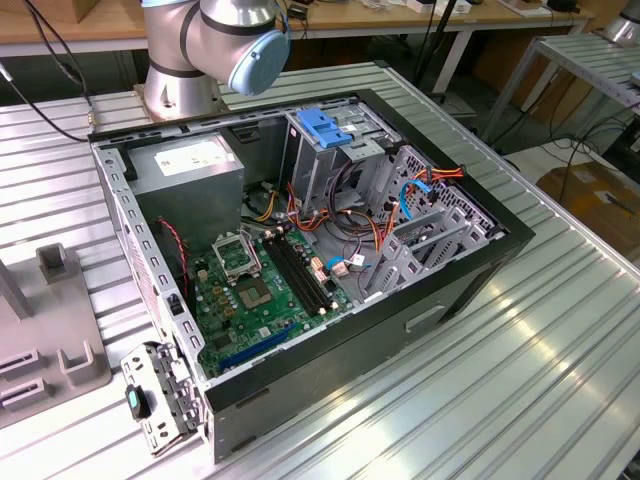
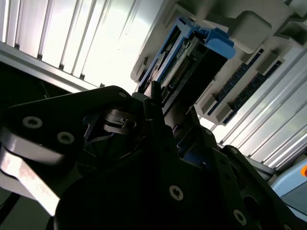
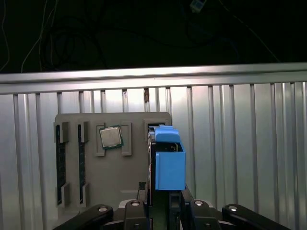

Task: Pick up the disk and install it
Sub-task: 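Pick up the disk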

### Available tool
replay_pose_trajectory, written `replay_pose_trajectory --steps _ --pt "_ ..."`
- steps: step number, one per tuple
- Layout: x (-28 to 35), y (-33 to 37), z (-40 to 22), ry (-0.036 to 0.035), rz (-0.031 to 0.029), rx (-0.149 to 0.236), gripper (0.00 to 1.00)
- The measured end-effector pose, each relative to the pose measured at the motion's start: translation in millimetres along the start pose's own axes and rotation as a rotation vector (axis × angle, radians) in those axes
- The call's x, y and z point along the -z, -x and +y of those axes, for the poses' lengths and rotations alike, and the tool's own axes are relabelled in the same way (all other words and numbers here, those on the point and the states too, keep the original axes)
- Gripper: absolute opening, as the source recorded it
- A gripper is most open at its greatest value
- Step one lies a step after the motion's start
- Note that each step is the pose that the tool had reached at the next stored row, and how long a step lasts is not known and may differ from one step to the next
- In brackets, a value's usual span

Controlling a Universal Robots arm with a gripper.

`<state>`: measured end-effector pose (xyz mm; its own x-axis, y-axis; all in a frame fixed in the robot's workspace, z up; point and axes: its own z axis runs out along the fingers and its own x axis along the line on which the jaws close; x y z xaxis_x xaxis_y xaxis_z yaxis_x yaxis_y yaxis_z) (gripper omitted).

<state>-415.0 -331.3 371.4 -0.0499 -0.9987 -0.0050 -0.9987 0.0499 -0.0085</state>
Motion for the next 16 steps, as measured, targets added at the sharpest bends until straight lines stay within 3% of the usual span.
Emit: replay_pose_trajectory --steps 9,16 --pt "15.4 0.1 -0.1 0.0 0.0 0.0 0.35" --pt "15.9 0.1 -0.1 0.0 0.0 0.0 0.35"
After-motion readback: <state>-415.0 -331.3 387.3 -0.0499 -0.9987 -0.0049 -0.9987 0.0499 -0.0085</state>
